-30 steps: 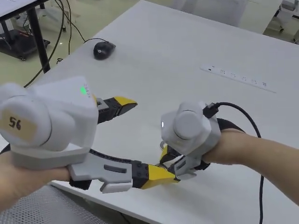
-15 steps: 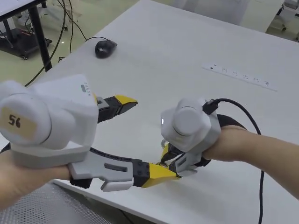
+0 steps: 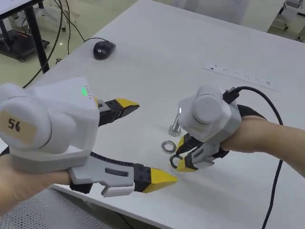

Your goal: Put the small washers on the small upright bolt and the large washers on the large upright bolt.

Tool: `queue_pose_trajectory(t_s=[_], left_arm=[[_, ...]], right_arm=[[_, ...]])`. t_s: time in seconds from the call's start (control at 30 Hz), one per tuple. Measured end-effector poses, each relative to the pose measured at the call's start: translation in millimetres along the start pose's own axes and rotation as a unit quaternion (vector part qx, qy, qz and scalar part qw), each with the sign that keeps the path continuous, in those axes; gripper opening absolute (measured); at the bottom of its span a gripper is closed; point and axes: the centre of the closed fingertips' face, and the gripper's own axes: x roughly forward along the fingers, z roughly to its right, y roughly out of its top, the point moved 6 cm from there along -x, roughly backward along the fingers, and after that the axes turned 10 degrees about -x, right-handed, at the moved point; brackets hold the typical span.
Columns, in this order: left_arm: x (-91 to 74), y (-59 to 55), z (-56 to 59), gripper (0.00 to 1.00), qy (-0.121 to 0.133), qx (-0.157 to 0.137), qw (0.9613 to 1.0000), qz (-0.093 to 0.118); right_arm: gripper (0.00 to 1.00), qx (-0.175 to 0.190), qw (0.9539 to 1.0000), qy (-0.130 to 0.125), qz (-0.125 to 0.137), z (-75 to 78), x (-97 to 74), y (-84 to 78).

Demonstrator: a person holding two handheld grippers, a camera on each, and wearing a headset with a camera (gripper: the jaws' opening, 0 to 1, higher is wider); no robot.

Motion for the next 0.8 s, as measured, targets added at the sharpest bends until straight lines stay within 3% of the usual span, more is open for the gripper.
queue_pose_trajectory(t_s=[0.2,0.3,0.5,0.77,0.8], left_arm=[[2.7,0.4,1.3,0.86,-0.003,0.0,1.0,-0.001],[3.2,-0.7,1.2,0.86,-0.003,-0.001,1.0,-0.004],[2.3,-1.4,0.3,0.86,-0.001,-0.004,1.0,-0.004],[3.6,-1.9,0.3,0.86,0.001,-0.006,1.0,-0.006],[3.6,-1.9,0.2,0.86,0.001,-0.006,1.0,-0.006]], right_arm=[[0.22,0.01,0.9997,-0.023,0.0,18.4,-19.3,-6.8],[0.22,0.017,0.999,-0.04,0.004,35.9,-27.6,-11.5],[0.22,0.003,0.9981,-0.06,-0.006,54.7,-47.2,-9.4],[0.22,-0.017,0.9976,-0.067,-0.011,74.2,-49.0,0.6],[0.22,-0.017,0.9976,-0.066,-0.013,82.6,-46.7,-0.7]])
